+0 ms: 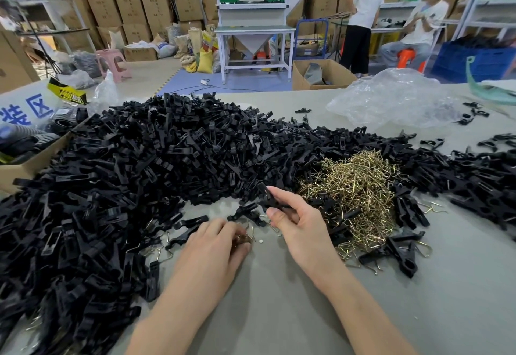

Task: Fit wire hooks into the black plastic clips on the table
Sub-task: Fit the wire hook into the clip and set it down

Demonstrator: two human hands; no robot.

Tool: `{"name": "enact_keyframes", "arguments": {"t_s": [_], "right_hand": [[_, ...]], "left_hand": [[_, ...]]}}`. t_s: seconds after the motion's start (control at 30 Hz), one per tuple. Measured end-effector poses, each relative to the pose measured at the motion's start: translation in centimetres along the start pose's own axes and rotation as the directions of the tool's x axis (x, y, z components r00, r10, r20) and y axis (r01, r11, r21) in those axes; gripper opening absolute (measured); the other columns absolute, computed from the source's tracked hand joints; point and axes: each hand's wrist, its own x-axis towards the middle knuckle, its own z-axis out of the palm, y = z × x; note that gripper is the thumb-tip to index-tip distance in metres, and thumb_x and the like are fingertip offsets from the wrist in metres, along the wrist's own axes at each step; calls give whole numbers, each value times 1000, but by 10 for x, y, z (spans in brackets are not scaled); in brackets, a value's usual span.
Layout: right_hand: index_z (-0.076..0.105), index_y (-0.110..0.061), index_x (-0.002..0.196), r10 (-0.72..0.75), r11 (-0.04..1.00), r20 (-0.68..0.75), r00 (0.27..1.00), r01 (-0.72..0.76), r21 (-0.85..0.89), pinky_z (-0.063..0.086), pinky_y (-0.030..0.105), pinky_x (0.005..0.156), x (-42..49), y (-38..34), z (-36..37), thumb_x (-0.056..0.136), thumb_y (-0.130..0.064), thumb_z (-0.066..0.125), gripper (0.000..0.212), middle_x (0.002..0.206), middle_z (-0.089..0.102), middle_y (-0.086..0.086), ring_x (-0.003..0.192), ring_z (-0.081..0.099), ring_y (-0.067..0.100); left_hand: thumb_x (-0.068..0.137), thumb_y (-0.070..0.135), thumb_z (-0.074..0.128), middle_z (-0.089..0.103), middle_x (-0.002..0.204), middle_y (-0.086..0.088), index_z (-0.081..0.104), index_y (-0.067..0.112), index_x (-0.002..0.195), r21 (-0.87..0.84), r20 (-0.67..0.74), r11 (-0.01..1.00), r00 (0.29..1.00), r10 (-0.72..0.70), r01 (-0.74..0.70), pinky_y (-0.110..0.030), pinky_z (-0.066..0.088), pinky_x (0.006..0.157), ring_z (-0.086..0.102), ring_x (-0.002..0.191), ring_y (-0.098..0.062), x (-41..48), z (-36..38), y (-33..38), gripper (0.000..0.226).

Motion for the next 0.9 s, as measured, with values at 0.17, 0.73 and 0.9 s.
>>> {"name": "enact_keyframes", "arguments": {"t_s": [0.17,0.73,0.9], "right_hand": [[63,-48,119,-5,998,4,1000,5,-60,48,31,105,0,3,1,97,-11,65,43,122,67,-16,112,63,1],[62,-53,116,-27,997,4,1000,28,-66,49,32,106,1,6,1,97,-13,65,45,122,66,-19,114,62,-2],[62,-52,119,-32,996,18,999,34,-84,47,21,102,1,7,0,97,-15,65,43,121,64,-22,113,60,-4]], "left_hand": [[101,45,43,52,115,15,56,34,127,94,-18,994,998,-56,57,-26,39,97,47,113,-10,0,1,4,31],[97,48,51,53,110,10,55,30,115,54,-26,974,976,-217,218,-31,39,95,48,109,-14,4,5,14,25],[97,37,58,55,97,16,54,33,97,-96,-57,975,977,-207,201,-31,43,85,52,98,-11,2,0,15,5]]}}
